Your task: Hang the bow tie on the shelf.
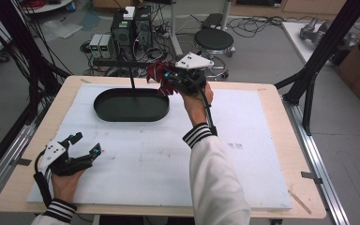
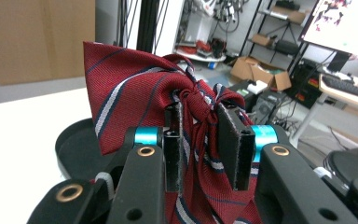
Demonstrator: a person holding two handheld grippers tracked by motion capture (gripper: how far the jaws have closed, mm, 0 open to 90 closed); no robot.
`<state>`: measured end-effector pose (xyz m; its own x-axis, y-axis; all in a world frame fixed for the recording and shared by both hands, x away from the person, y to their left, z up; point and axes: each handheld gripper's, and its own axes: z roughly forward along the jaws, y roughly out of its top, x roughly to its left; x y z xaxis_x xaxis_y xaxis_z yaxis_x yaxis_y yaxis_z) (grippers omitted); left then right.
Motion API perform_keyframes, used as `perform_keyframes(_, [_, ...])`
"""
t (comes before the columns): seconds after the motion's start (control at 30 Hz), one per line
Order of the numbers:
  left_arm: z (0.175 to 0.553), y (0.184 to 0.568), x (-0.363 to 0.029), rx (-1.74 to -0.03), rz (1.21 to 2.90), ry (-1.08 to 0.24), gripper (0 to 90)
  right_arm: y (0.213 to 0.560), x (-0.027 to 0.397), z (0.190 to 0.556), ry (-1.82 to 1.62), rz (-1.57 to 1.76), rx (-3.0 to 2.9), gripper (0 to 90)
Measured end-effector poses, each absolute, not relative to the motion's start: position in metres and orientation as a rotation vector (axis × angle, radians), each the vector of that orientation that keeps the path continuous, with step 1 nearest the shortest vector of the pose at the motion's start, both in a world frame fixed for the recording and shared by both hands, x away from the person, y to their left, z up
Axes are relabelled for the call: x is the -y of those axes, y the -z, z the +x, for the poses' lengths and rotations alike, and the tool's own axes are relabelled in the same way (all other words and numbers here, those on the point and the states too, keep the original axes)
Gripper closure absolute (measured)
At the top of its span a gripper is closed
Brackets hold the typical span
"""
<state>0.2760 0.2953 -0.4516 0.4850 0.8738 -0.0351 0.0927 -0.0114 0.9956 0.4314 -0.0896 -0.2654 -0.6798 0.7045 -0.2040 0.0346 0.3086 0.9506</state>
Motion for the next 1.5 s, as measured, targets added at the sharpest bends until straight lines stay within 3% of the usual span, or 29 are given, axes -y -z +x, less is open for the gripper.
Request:
perform_keyframes(0.8, [0.275, 0.452, -0.296, -0.884, 1.454, -0.775, 14.6, 0.249, 0.065, 0.478, -1.398, 0.668, -1.94, 72.7])
perform_keyframes(1.5, [0.275, 0.452, -0.296, -0.883, 1.455, -0.773, 14.7, 0.279, 0.06, 0.495, -1.33, 0.71, -2.017, 72.6])
